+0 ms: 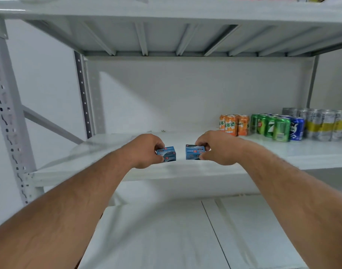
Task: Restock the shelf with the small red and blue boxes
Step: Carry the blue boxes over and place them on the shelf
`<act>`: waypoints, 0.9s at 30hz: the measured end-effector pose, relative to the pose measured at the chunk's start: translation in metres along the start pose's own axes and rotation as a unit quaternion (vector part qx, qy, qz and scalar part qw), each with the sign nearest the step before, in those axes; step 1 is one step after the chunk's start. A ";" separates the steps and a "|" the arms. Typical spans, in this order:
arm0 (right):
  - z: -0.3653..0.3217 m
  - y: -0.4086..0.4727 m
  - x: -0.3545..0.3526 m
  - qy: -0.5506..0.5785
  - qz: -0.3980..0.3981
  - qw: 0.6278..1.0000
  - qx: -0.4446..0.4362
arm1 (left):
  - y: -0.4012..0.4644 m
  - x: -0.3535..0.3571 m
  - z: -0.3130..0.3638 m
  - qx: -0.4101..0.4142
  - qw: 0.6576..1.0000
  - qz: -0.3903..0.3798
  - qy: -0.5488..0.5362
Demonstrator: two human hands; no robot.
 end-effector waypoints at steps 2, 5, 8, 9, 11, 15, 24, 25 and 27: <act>0.017 0.023 -0.001 0.001 0.000 1.000 -0.004 | 0.025 -0.004 -0.001 -0.006 1.000 0.002 0.013; 0.047 0.060 -0.002 0.015 0.000 1.000 -0.014 | 0.070 -0.008 -0.005 -0.013 1.000 0.006 0.017; 0.079 0.099 -0.002 0.033 -0.004 0.999 -0.019 | 0.118 -0.008 -0.007 -0.024 0.999 0.002 0.039; 0.088 0.111 -0.003 0.035 -0.006 0.999 -0.022 | 0.133 -0.007 -0.007 -0.028 0.999 -0.001 0.042; 0.106 0.135 -0.003 0.036 -0.012 0.999 -0.029 | 0.162 -0.005 -0.009 -0.035 0.999 -0.002 0.042; 0.137 0.177 -0.001 0.040 -0.022 0.998 -0.038 | 0.209 0.001 -0.019 -0.055 0.997 -0.011 0.047; 0.161 0.245 0.006 0.052 -0.045 0.996 -0.055 | 0.275 0.006 -0.049 -0.077 0.991 -0.045 0.101; 0.160 0.251 0.005 0.051 -0.048 0.996 -0.056 | 0.281 0.006 -0.052 -0.076 0.991 -0.047 0.103; 0.160 0.261 0.006 0.052 -0.053 0.996 -0.054 | 0.291 0.006 -0.058 -0.073 0.990 -0.049 0.107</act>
Point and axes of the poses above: each hand's wrist, its own y-axis towards the middle knuckle, its own x-axis out of the palm, z = x × y, the point moved 4 cm from there along y, towards the middle knuckle, and after that the axes turned 13 degrees about -z, right-handed, at the moved point
